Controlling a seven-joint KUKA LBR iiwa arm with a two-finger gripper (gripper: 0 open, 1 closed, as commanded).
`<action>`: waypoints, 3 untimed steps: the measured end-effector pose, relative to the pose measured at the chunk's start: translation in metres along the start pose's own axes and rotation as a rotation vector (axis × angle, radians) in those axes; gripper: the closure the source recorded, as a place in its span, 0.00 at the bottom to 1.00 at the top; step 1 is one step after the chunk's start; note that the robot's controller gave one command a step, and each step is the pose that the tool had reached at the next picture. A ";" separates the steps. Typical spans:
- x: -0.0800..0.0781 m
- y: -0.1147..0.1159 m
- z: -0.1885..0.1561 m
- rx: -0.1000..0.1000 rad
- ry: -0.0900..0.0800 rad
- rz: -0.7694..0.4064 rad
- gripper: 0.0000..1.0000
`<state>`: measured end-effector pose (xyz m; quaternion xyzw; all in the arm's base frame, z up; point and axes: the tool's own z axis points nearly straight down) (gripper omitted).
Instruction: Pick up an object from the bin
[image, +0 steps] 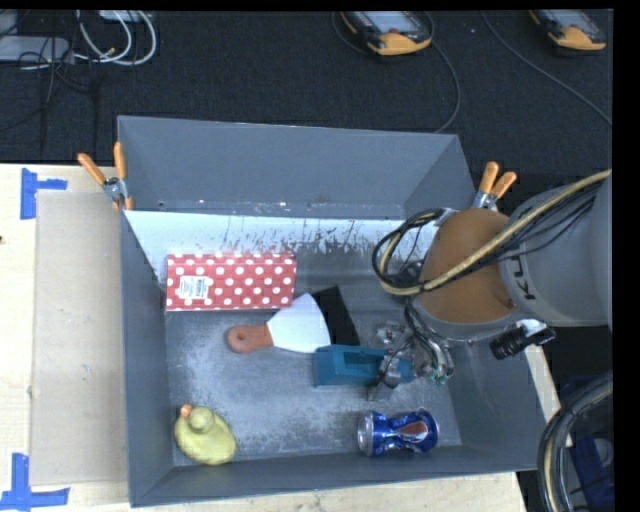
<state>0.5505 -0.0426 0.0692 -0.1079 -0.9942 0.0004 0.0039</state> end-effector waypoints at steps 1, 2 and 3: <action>0.000 0.000 0.000 0.000 0.000 0.000 1.00; 0.000 0.000 0.000 0.000 0.000 0.000 1.00; 0.001 0.000 -0.002 0.000 0.002 0.000 1.00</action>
Offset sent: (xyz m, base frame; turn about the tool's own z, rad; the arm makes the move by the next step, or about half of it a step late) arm 0.0001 0.0000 0.0008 0.0000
